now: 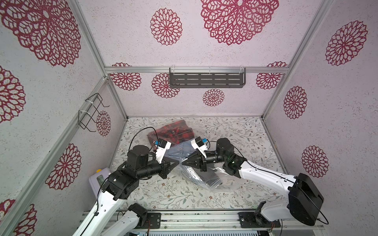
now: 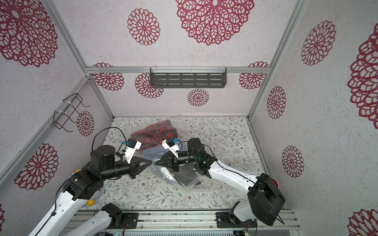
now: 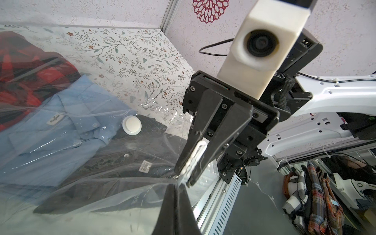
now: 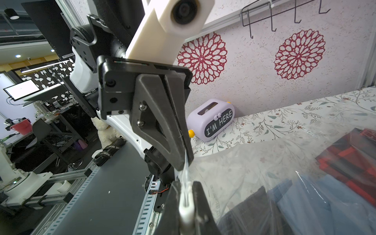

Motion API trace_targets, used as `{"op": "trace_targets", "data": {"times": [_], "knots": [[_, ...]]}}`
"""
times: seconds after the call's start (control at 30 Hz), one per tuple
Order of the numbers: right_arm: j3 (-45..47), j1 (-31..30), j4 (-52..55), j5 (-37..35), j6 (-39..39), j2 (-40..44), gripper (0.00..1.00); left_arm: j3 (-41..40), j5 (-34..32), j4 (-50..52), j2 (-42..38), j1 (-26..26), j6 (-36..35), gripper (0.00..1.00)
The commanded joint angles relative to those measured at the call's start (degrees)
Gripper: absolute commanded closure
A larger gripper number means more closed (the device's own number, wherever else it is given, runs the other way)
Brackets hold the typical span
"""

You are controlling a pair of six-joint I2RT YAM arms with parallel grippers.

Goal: Place the folded shirt into the vacuum bag
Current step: Close the vacuum bag at the center of the board.

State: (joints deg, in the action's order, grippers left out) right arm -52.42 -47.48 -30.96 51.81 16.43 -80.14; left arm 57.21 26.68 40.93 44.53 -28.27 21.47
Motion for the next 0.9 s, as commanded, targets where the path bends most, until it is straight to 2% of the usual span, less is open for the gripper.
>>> {"op": "trace_targets", "data": {"times": [0.0, 0.1, 0.27, 0.3, 0.37, 0.47, 0.57, 0.77, 0.87], "knots": [[2.52, 0.84, 4.63, 2.97, 2.20, 0.21, 1.00, 1.70, -6.10, -7.43, -3.15, 3.57, 1.02, 1.00], [0.90, 0.64, 8.12, 2.99, 0.18, -0.25, 1.00, 2.80, -3.51, -4.51, -1.72, 3.56, 0.26, 0.98], [-4.66, 0.64, 20.40, 3.20, -7.40, -1.27, 1.00, 5.62, -1.65, 3.07, 0.47, 3.53, -1.00, 0.46], [-6.06, 0.64, 23.15, 3.54, -9.29, -1.75, 1.00, 5.76, -1.70, 4.01, 0.30, 3.57, -1.17, 0.38], [-9.05, 0.64, 28.50, 3.89, -12.76, -3.13, 1.00, 6.13, -2.39, 5.69, -0.14, 3.51, -1.46, 0.30], [-13.46, 0.55, 35.44, 4.89, -17.50, -5.63, 1.00, 6.60, -1.87, 8.53, 0.22, 3.57, -2.28, 0.26], [-15.98, 0.39, 38.75, 5.65, -20.30, -6.92, 1.00, 6.55, -1.25, 10.98, 1.73, 3.06, -2.59, 0.27], [-16.49, -0.02, 39.07, 7.59, -22.43, -7.31, 1.00, 5.98, -3.49, 12.84, 4.29, 0.30, -3.12, 0.29], [-16.39, -0.32, 38.51, 8.43, -22.41, -7.96, 1.00, 5.77, -4.13, 12.64, 6.18, -1.20, -3.22, 0.34]]}}
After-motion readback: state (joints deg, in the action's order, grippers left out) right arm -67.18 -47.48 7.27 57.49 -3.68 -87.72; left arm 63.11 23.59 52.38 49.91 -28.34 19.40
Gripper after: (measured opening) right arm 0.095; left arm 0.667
